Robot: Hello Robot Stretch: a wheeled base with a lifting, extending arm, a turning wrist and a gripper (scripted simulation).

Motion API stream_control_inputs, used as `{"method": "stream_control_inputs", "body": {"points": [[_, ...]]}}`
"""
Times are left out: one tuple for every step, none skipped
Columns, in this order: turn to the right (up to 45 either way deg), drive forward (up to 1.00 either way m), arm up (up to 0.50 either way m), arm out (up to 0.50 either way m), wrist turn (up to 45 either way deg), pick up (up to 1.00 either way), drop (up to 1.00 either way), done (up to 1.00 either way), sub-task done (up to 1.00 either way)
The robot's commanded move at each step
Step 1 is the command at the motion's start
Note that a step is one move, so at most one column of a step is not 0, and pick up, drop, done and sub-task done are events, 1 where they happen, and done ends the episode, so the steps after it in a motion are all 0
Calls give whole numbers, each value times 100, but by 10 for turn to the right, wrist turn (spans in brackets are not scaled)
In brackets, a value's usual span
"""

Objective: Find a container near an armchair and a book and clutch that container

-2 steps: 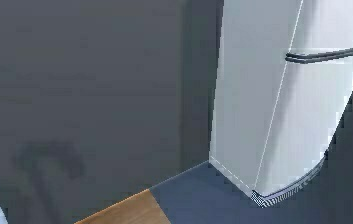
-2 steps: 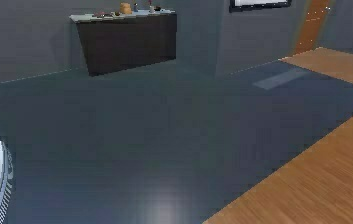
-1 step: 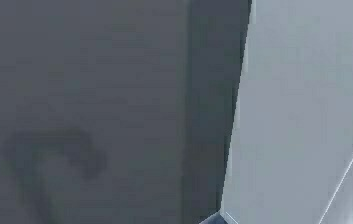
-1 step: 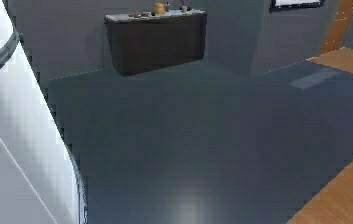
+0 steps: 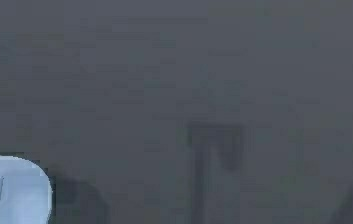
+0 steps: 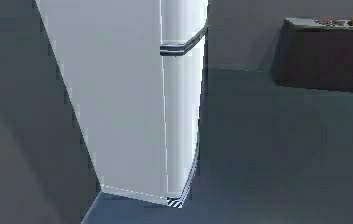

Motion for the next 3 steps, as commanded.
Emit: {"method": "stream_control_inputs", "body": {"points": [[-420, 0, 0, 0, 0, 0, 0, 0, 0], [0, 35, 0, 0, 0, 0, 0, 0, 0], [-450, 0, 0, 0, 0, 0, 0, 0, 0]]}}
